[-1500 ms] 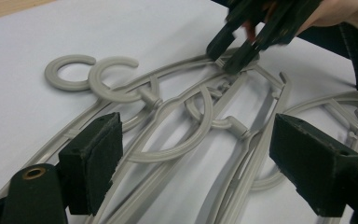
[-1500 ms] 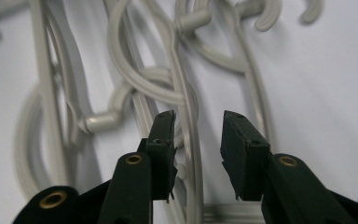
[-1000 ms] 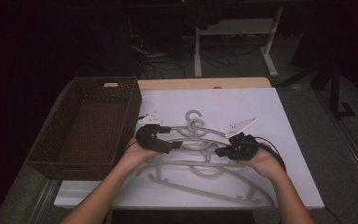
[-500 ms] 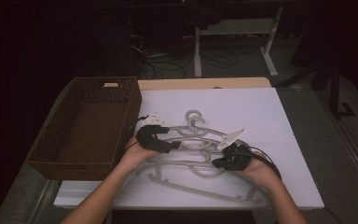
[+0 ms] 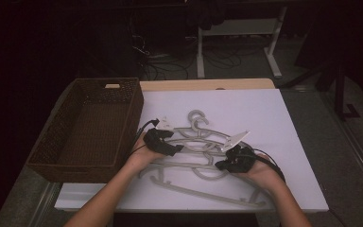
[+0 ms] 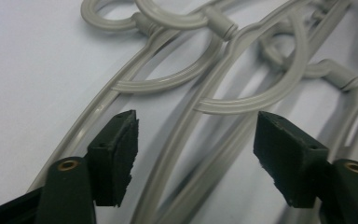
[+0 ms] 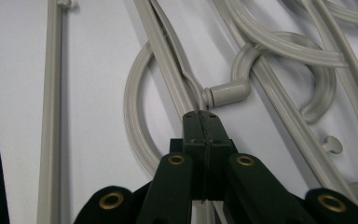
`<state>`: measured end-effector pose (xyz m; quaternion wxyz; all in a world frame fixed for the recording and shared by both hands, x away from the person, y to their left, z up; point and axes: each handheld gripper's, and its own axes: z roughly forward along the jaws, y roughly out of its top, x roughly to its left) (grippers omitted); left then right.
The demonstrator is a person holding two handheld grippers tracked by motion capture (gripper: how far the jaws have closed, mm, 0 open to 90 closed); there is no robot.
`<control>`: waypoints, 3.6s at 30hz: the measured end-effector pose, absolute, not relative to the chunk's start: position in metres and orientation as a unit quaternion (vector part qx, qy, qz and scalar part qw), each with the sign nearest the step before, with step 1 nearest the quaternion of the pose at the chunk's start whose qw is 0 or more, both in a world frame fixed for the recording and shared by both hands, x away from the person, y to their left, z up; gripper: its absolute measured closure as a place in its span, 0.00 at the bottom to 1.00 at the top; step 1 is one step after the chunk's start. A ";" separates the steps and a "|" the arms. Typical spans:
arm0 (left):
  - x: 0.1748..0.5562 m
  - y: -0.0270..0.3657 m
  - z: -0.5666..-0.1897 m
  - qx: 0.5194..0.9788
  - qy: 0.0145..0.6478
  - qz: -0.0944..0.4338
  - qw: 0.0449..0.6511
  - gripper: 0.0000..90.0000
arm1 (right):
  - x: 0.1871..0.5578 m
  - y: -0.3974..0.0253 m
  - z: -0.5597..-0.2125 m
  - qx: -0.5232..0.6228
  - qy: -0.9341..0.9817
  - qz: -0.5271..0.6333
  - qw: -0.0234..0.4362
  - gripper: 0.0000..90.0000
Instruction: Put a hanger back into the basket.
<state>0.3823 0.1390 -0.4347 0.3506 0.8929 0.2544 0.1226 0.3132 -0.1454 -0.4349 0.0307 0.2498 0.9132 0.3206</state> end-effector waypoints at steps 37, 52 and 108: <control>0.384 0.124 -0.434 0.928 0.191 0.131 0.291 0.91 | 0.317 -0.160 -0.423 0.262 0.897 0.353 0.039 0.99; 0.379 0.130 -0.389 0.910 0.202 0.160 0.325 0.91 | 0.314 -0.171 -0.411 0.280 0.870 0.402 0.051 0.59; 0.393 0.448 -0.318 0.787 0.474 0.287 0.271 0.91 | 0.318 -0.175 -0.408 0.306 0.855 0.410 0.083 0.29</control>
